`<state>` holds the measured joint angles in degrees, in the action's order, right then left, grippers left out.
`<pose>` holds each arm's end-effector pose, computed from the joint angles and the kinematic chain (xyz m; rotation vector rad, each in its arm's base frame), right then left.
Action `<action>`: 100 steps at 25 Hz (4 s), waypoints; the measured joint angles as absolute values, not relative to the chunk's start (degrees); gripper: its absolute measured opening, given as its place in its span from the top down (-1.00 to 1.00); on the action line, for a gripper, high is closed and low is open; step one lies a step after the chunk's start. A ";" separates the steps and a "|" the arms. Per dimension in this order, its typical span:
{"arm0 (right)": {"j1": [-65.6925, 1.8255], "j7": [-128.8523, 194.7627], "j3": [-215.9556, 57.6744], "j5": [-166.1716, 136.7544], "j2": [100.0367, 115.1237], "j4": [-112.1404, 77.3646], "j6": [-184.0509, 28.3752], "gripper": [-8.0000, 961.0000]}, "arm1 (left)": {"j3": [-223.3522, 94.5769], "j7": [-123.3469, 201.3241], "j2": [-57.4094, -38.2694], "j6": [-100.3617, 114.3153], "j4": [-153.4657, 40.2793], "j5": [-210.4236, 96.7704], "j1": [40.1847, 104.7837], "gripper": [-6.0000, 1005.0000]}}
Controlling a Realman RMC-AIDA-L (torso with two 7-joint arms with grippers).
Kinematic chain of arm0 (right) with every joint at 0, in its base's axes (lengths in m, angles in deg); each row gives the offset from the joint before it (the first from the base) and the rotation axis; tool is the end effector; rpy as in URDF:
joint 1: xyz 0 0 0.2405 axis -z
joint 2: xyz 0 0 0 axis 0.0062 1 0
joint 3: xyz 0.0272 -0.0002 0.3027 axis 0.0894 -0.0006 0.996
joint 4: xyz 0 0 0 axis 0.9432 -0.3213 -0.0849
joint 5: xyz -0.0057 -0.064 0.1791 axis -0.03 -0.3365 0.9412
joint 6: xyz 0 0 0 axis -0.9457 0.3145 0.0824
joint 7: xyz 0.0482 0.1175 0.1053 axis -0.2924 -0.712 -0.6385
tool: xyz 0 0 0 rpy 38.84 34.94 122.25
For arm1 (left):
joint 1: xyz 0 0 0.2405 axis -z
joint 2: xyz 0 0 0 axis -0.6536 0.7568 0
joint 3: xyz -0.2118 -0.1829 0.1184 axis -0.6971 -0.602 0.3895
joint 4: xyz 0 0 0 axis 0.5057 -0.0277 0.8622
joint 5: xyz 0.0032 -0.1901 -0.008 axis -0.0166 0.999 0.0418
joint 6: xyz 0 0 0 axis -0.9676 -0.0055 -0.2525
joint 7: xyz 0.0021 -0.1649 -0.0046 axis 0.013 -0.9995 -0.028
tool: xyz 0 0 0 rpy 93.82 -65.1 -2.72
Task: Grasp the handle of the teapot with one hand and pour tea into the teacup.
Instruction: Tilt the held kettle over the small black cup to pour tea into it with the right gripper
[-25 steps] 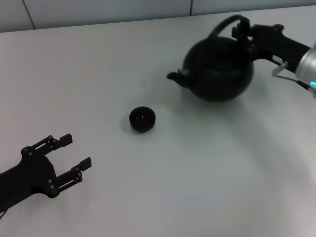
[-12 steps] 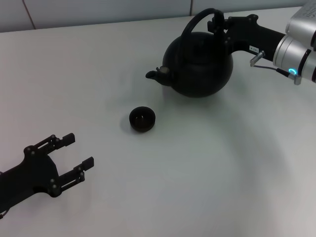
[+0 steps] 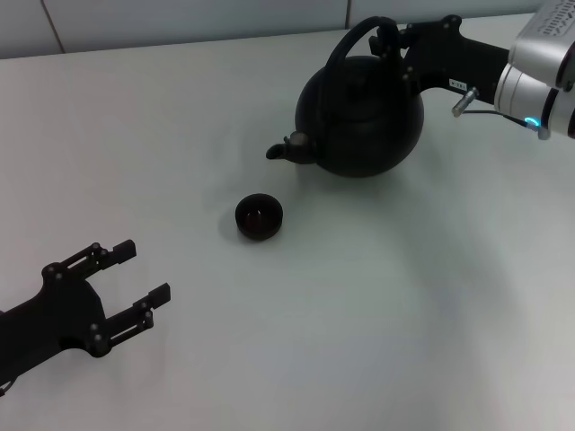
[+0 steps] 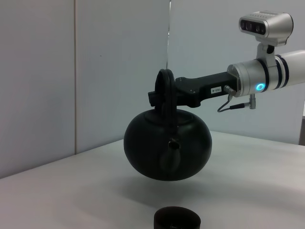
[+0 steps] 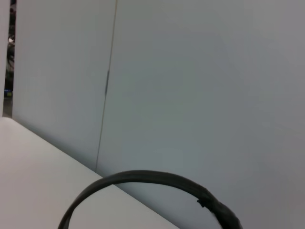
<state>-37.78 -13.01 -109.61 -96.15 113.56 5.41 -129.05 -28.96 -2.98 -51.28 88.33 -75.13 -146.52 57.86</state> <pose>0.2781 0.4370 -0.0282 -2.2486 0.2636 0.5201 -0.3393 0.2567 -0.0638 -2.5152 -0.3852 -0.7961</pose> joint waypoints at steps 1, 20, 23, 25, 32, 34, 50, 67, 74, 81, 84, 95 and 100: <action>-37.85 -12.26 -109.64 -96.15 113.56 5.46 -129.05 0.79 | -28.98 -2.96 -51.29 88.34 -75.13 -146.52 57.84 -0.43; -39.01 -1.78 -114.17 -95.79 113.75 8.01 -129.80 0.77 | -28.99 -3.42 -51.38 88.51 -75.13 -146.48 57.80 -0.43; -38.99 -0.91 -114.91 -95.69 113.86 8.57 -130.20 0.76 | -28.99 -3.43 -51.38 88.60 -75.13 -146.43 57.77 -0.43; -38.94 0.05 -114.93 -95.55 113.97 8.69 -130.53 0.76 | -28.99 -3.44 -51.38 88.66 -75.13 -146.43 57.74 -0.43; -38.85 2.45 -115.13 -94.55 114.27 9.36 -131.70 0.75 | -28.99 -3.48 -51.30 89.21 -75.13 -145.69 57.73 -0.43; -38.77 3.24 -115.63 -93.95 114.30 9.36 -131.69 0.75 | -28.99 -3.51 -51.26 89.35 -75.13 -145.66 57.73 -0.43; -38.53 8.51 -118.95 -91.72 114.45 9.69 -131.48 0.73 | -29.52 -3.58 -51.11 90.07 -75.13 -145.64 57.72 -0.43; -38.41 11.28 -123.20 -90.22 114.56 10.08 -129.86 0.71 | -29.61 -3.58 -51.12 90.59 -75.13 -145.64 57.54 -0.43; -38.09 14.07 -124.60 -89.50 114.66 10.24 -129.73 0.70 | -29.61 -3.58 -51.15 90.76 -75.13 -145.64 57.44 -0.43; -38.02 15.07 -125.09 -89.29 114.65 10.25 -129.73 0.69 | -29.73 -3.58 -51.20 90.87 -75.13 -145.64 57.29 -0.43; -38.02 15.22 -125.13 -89.25 114.64 10.25 -129.71 0.69 | -30.06 -3.58 -51.24 90.98 -75.13 -145.64 57.22 -0.43; -37.89 7.00 -126.20 -88.39 114.54 10.29 -128.34 0.67 | -30.89 -3.58 -51.26 91.44 -75.13 -145.64 57.10 -0.43; -36.08 -2.69 -128.93 -88.36 114.40 12.18 -126.72 0.67 | -31.18 -3.58 -51.11 91.84 -75.13 -145.64 57.07 -0.43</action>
<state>-36.08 -2.69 -128.93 -88.36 114.40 12.18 -126.72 -31.18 -3.58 -51.11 91.84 -75.13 -145.64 57.07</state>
